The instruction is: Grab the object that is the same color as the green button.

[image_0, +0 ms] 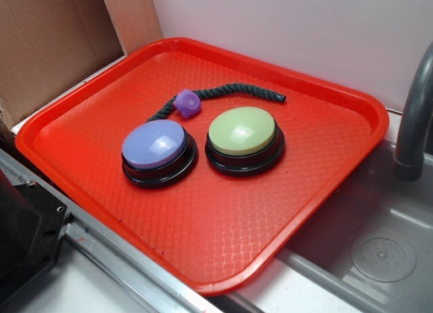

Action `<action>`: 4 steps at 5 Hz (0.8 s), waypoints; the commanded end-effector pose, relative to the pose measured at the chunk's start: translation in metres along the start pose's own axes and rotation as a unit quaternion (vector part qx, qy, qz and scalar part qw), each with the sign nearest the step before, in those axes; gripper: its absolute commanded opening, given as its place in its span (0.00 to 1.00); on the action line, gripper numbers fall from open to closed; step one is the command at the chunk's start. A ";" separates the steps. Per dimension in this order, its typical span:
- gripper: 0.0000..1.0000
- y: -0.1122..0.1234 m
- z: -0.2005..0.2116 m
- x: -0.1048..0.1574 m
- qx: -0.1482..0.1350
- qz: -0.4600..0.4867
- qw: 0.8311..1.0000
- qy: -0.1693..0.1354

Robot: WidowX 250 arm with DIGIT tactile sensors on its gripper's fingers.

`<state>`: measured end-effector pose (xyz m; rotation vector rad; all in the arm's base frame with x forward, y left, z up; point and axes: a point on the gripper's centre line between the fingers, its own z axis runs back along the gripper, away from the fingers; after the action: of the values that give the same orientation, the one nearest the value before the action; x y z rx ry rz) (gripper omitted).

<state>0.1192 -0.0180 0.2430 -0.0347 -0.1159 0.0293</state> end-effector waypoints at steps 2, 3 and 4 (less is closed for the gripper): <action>1.00 0.004 -0.021 0.028 -0.004 0.030 1.000 0.002; 1.00 0.008 -0.051 0.062 0.013 0.036 0.999 0.003; 1.00 0.018 -0.092 0.105 0.073 0.039 0.996 0.028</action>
<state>0.2256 0.0001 0.1510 0.1040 -0.0033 0.1316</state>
